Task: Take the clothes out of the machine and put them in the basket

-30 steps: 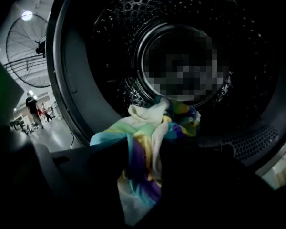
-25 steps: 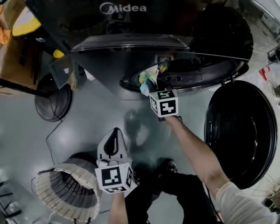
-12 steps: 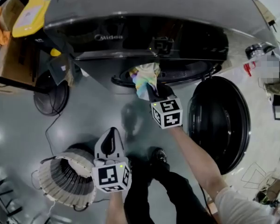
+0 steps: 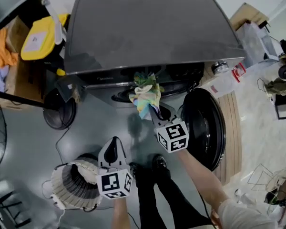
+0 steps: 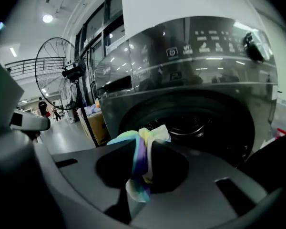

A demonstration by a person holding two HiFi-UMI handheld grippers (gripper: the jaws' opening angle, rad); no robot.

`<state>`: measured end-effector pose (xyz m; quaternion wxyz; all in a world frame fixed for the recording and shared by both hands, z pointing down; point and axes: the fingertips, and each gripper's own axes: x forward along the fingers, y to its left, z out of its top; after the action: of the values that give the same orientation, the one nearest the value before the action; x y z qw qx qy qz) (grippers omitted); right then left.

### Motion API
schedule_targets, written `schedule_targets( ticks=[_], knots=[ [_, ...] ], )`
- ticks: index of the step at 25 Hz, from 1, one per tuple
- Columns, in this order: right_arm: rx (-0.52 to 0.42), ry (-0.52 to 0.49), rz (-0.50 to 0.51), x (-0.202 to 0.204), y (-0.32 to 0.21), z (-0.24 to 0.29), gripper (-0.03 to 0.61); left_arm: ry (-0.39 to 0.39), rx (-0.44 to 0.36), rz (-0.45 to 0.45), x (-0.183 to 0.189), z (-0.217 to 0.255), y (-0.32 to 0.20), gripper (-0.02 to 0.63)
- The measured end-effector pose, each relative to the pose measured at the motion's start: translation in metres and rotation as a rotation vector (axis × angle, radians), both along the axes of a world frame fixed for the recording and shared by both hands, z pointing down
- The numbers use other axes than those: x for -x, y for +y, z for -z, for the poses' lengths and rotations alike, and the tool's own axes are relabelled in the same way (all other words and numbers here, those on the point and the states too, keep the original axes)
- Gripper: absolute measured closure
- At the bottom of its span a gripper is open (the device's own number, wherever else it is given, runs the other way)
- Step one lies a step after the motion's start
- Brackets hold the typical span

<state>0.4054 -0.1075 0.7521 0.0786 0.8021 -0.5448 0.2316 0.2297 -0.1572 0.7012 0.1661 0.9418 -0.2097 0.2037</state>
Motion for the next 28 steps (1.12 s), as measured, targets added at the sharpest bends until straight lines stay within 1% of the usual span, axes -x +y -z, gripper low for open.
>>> schedule_targets(
  ticks=[4,8,12,15,19,24,28],
  knots=[
    [-0.046,-0.020,-0.016,-0.001,0.021,0.053,0.511,0.021,-0.030,0.018,-0.006,0.045,0.000,0.595],
    [-0.066,-0.032,-0.001,0.011,0.046,0.103,0.511,0.029,-0.067,0.028,-0.006,0.095,0.009,0.595],
    [-0.099,-0.029,0.016,0.019,0.060,0.157,0.511,0.046,-0.087,0.058,0.001,0.141,0.015,0.595],
    [-0.127,-0.007,0.038,0.022,0.066,0.199,0.511,0.051,-0.108,0.082,0.008,0.171,0.021,0.595],
    [-0.186,0.002,0.051,0.022,0.072,0.263,0.511,0.052,-0.143,0.094,0.020,0.218,0.026,0.595],
    [-0.229,0.046,0.104,0.027,0.078,0.338,0.511,0.064,-0.174,0.143,0.039,0.268,0.019,0.595],
    [-0.258,0.070,0.170,0.042,0.084,0.381,0.511,0.071,-0.201,0.173,0.050,0.302,0.020,0.595]
  ],
)
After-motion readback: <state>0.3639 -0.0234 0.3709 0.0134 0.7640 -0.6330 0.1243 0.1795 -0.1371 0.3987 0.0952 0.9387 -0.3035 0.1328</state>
